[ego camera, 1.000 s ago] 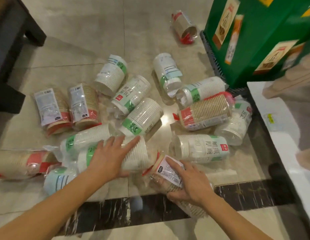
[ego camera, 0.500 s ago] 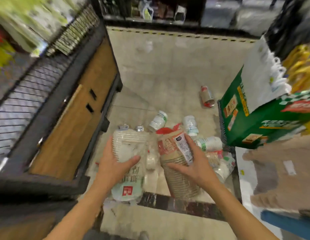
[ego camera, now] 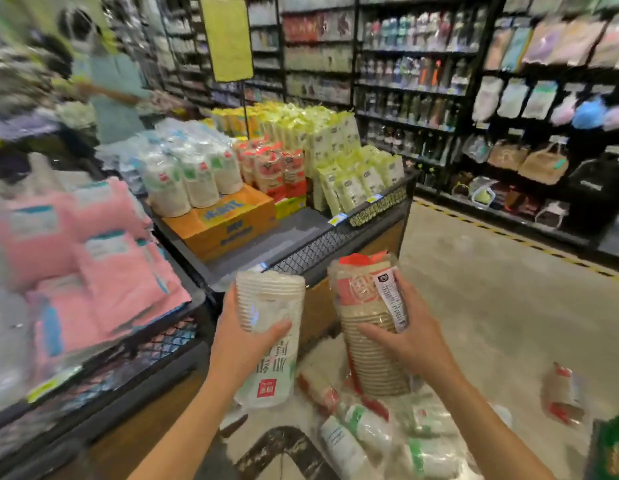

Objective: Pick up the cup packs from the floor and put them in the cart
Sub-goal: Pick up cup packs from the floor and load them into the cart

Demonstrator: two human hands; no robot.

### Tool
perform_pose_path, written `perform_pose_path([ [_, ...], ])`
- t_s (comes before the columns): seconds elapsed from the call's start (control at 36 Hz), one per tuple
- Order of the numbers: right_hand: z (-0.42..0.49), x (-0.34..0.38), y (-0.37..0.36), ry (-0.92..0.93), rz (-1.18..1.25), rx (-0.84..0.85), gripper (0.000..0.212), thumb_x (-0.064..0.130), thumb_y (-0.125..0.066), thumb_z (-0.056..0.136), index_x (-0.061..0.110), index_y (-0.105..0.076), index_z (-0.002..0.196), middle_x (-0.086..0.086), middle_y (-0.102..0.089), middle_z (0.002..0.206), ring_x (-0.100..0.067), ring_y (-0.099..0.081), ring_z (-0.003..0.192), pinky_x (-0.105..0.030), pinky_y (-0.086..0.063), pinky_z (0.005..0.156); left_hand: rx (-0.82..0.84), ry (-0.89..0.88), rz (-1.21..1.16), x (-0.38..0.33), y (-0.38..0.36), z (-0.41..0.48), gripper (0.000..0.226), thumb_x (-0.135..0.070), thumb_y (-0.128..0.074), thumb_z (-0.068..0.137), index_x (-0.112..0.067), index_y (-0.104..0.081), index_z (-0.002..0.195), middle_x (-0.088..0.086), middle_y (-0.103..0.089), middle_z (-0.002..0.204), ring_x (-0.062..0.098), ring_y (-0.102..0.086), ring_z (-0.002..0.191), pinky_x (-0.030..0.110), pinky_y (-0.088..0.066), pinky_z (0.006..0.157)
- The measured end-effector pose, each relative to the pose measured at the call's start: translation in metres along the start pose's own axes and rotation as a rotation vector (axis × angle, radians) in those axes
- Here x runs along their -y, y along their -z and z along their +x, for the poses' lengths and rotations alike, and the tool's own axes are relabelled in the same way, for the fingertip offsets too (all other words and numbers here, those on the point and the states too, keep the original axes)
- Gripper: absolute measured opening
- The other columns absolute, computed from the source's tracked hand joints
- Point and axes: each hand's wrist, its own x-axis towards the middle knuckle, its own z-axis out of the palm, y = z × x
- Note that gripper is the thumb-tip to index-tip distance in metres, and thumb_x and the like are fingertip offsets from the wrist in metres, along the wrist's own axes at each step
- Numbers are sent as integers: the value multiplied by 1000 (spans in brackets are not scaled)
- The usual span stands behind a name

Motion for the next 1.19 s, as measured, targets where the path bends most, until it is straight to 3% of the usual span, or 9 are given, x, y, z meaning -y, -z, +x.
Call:
perform_pose_path([
  [0.06, 3, 14, -12, 43, -6, 90, 120, 75, -81, 57, 51, -20, 158, 13, -49, 145, -9, -50, 129, -38, -45, 108, -81, 28, -24, 3, 21, -22, 103, -66, -86, 55, -82, -14, 126, -18, -52, 144, 14, -57, 126, 52, -48, 103],
  [0.17, 1, 40, -46, 147, 2, 256, 120, 72, -82, 60, 51, -17, 158, 5, -52, 138, -14, -52, 129, -43, -45, 110, -222, 92, -62, 18, 62, -70, 99, -65, -87, 58, -67, -26, 136, -24, -60, 131, 8, -64, 114, 50, -52, 99],
  [0.33, -21, 86, -115, 299, 4, 499, 117, 64, -86, 67, 47, -18, 160, 8, -52, 142, -14, -50, 131, -40, -46, 106, -468, 255, -103, 43, 127, -140, 113, -68, -87, 55, -54, -22, 147, -17, -59, 136, 11, -62, 118, 48, -52, 101],
  [0.47, -49, 132, -178, 406, 23, 683, 119, 75, -79, 61, 50, -16, 159, 10, -49, 140, -9, -50, 125, -32, -44, 99, -658, 318, -144, 70, 179, -184, 107, -62, -90, 56, -55, -28, 143, -20, -64, 125, 7, -67, 107, 46, -56, 96],
  [0.58, -67, 172, -239, 485, 2, 806, 119, 70, -83, 62, 59, -11, 156, 11, -49, 139, -11, -53, 127, -38, -47, 105, -823, 344, -169, 98, 221, -215, 90, -60, -91, 55, -72, -32, 123, -25, -65, 117, 4, -68, 103, 45, -58, 91],
  [0.67, -81, 202, -290, 557, -8, 903, 118, 73, -82, 63, 62, -8, 154, 14, -46, 146, -10, -51, 131, -45, -47, 108, -939, 360, -204, 125, 256, -238, 95, -60, -92, 53, -65, -35, 129, -28, -66, 114, 2, -68, 102, 44, -58, 90],
  [0.86, -124, 271, -413, 707, -51, 1063, 116, 78, -79, 62, 64, -7, 153, 15, -42, 146, -9, -47, 131, -39, -44, 106, -1185, 419, -320, 191, 333, -288, 84, -49, -94, 56, -63, -43, 122, -24, -70, 109, 5, -72, 96, 35, -61, 76],
  [1.03, -166, 313, -502, 785, -86, 1226, 118, 76, -79, 64, 58, -7, 156, 12, -43, 144, -8, -46, 126, -34, -42, 104, -1373, 553, -380, 229, 381, -318, 105, -56, -93, 50, -52, -34, 137, -14, -68, 118, 13, -72, 97, 46, -61, 82],
  [1.19, -190, 339, -571, 891, -174, 1372, 113, 82, -72, 64, 72, 7, 144, 12, -40, 136, -6, -45, 113, -34, -43, 93, -1583, 674, -534, 264, 404, -330, 112, -53, -95, 49, -52, -31, 141, -9, -68, 117, 17, -74, 93, 48, -62, 79],
])
